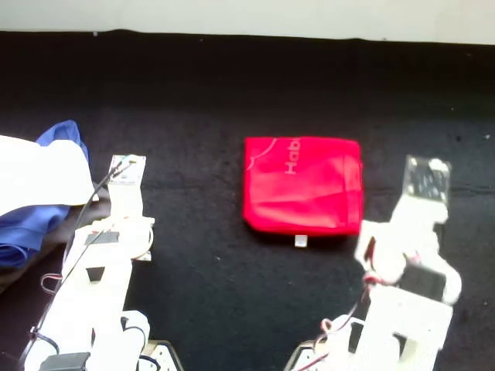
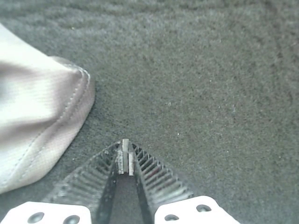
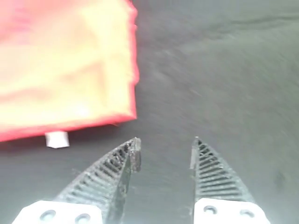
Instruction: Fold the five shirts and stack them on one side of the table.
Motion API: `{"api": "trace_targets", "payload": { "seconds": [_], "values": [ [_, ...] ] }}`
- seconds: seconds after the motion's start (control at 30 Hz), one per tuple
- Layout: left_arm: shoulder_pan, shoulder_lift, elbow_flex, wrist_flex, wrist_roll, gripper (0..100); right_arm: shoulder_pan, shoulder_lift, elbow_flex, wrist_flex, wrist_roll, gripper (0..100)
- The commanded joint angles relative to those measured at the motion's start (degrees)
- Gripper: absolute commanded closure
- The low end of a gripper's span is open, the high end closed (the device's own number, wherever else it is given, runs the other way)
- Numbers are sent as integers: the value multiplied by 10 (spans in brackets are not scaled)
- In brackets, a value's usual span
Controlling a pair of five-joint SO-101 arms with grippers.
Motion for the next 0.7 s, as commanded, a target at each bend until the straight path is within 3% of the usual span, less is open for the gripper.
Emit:
{"api": "trace_targets", "payload": {
  "seconds": [0.0, 0.23, 0.67],
  "values": [
    [2, -1, 1, -8, -7, 991, -59, 143, -98, -32, -60, 802],
    [2, -1, 1, -8, -7, 991, -73, 440, -270, -50, -123, 652],
    [3, -1, 1, -8, -7, 991, -126, 733, -476, -50, -127, 652]
  ]
}}
